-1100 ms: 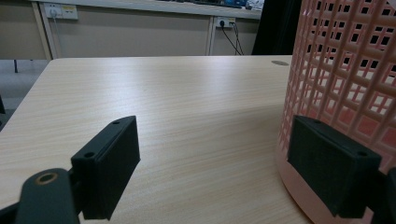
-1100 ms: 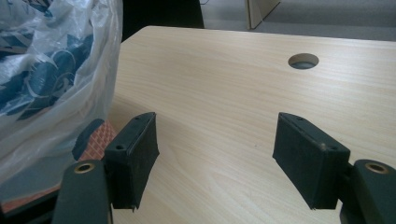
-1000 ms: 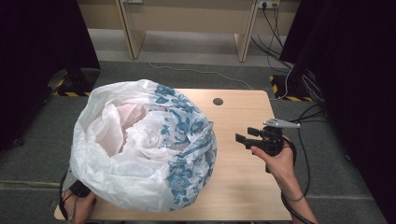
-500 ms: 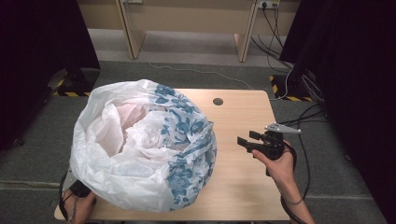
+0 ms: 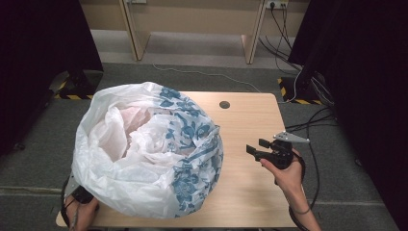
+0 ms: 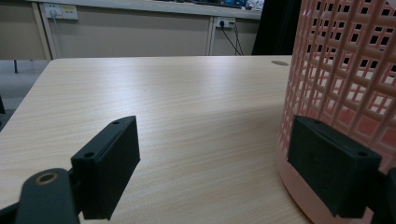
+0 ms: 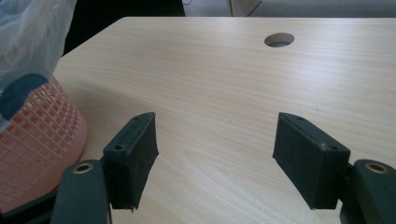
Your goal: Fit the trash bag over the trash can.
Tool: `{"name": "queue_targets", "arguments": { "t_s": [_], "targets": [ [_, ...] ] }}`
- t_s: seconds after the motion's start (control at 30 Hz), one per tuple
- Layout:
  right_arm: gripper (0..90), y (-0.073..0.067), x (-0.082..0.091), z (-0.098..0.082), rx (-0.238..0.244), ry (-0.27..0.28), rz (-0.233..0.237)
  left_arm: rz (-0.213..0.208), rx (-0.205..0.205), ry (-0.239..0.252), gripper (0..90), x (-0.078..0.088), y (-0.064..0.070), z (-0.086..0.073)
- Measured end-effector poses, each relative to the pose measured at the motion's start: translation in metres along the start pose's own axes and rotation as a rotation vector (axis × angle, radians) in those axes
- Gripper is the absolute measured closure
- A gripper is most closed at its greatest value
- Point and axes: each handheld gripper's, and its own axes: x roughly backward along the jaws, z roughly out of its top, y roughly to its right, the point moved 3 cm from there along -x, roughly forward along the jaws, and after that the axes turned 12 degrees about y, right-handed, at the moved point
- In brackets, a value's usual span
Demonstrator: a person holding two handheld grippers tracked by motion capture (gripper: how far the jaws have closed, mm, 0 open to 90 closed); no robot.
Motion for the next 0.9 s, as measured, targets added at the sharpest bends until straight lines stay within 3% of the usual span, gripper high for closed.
{"name": "queue_targets", "arguments": {
  "t_s": [0.47, 0.9],
  "targets": [
    [30.4, 0.006, -0.003, -0.019, 0.036, 0.015, -0.023, 0.0, 0.001, 0.001, 16.2, 0.0, 0.0, 0.0],
    [30.0, 0.017, -0.003, -0.046, 0.022, 0.016, -0.056, -0.001, 0.0, 0.001, 16.2, 0.0, 0.0, 0.0]
  ]
}}
